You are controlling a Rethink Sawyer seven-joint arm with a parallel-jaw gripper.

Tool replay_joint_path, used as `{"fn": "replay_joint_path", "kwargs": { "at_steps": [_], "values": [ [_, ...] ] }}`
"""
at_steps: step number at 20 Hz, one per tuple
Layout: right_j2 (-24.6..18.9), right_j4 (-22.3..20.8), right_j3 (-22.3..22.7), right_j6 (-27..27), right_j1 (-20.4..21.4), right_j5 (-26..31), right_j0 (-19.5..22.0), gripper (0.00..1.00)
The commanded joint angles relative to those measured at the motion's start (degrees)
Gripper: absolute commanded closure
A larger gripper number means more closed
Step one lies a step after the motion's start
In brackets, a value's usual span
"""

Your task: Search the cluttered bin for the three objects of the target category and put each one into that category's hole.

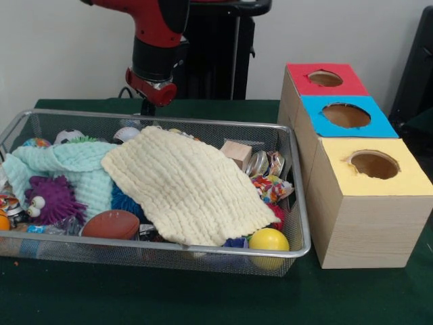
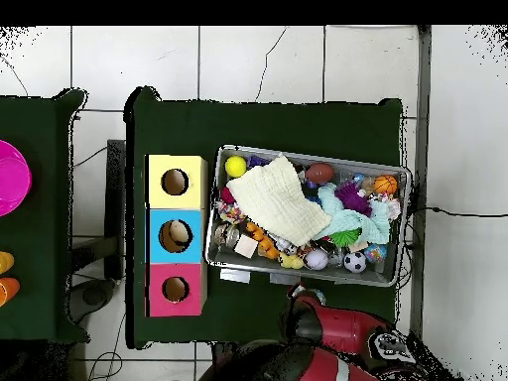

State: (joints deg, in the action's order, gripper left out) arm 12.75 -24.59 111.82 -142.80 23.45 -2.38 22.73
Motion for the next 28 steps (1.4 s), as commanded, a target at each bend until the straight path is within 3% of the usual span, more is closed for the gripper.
{"fn": "replay_joint_path", "kwargs": {
  "at_steps": [1,7,10,18,21,22,28],
  "values": [
    [-7.44,0.22,-5.02,-1.72,-3.82,0.43,0.79,1.0],
    [-9.16,3.19,1.56,0.54,10.69,13.75,0.62,1.0],
    [-9.49,3.7,2.53,1.77,14.69,18.25,0.55,1.0],
    [-9.33,-0.75,-0.69,-0.41,8.29,10.8,0.97,1.0],
    [-9.0,-1.37,-0.43,-1.0,7.64,8.66,0.66,1.0],
    [-8.95,-1.46,-0.31,-1.15,7.46,8.15,0.64,0.0],
    [-6.24,-1.01,-1.27,-2.9,6.39,7.02,-1.62,0.0]
  ]
}}
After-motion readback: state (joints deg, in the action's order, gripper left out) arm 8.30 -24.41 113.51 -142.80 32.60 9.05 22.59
